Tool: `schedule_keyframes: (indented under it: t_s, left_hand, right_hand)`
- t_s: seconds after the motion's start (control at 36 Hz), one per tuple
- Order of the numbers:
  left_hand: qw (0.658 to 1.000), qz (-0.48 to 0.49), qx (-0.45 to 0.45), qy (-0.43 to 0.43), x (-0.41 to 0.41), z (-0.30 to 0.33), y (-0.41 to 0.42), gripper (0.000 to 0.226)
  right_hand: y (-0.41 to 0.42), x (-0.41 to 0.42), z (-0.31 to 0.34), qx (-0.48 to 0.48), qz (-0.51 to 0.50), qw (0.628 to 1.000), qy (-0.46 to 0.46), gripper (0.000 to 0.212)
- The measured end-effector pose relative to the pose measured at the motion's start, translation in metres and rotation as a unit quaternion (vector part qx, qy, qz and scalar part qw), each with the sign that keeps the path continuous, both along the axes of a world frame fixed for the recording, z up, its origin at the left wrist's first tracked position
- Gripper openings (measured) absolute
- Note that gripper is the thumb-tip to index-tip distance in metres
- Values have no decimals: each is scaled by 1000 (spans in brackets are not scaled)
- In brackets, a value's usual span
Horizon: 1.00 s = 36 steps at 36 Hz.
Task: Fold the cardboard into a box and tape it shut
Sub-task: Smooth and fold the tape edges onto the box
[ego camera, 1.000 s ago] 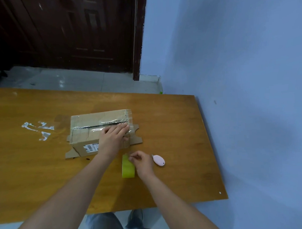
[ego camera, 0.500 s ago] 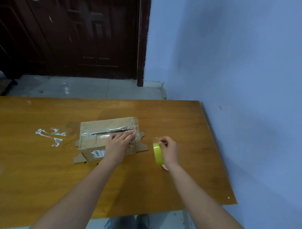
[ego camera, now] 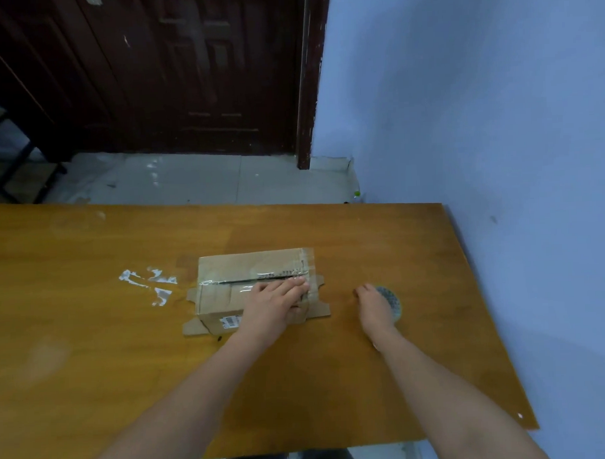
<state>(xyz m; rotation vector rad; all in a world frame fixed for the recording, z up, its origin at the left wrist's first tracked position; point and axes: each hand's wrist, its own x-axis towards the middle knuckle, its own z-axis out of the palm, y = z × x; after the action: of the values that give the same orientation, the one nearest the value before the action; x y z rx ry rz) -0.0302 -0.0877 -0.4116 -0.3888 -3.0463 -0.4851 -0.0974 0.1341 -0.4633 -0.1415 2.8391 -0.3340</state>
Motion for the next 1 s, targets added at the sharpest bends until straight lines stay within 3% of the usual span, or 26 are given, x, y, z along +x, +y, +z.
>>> schedule_keyframes:
  t_s: [0.25,0.53,0.64,0.75,0.83,1.0]
  left_hand:
    - [998,-27,42,-46,-10,-1,-16,49]
    - [973,-47,184,-129,-21,-2,-33,45]
    - [965,-54,215,-143,-22,-2,-35,40]
    - [960,-47,233,-147,-23,0,-35,34]
    - [966,-60,214,-135,-21,-1,-36,32]
    - [986,-99,104,-82,-16,3,-30,34]
  right_hand:
    - [-7,9,-14,19,-24,999,-26,44]
    - [5,27,-16,61,-40,997,-40,45]
    - [8,31,-8,75,-38,995,-47,63]
    - [7,33,4,77,-43,995,-34,50]
    - [1,31,15,74,-63,995,10,38]
    - [-25,7,52,20,-95,989,110,40]
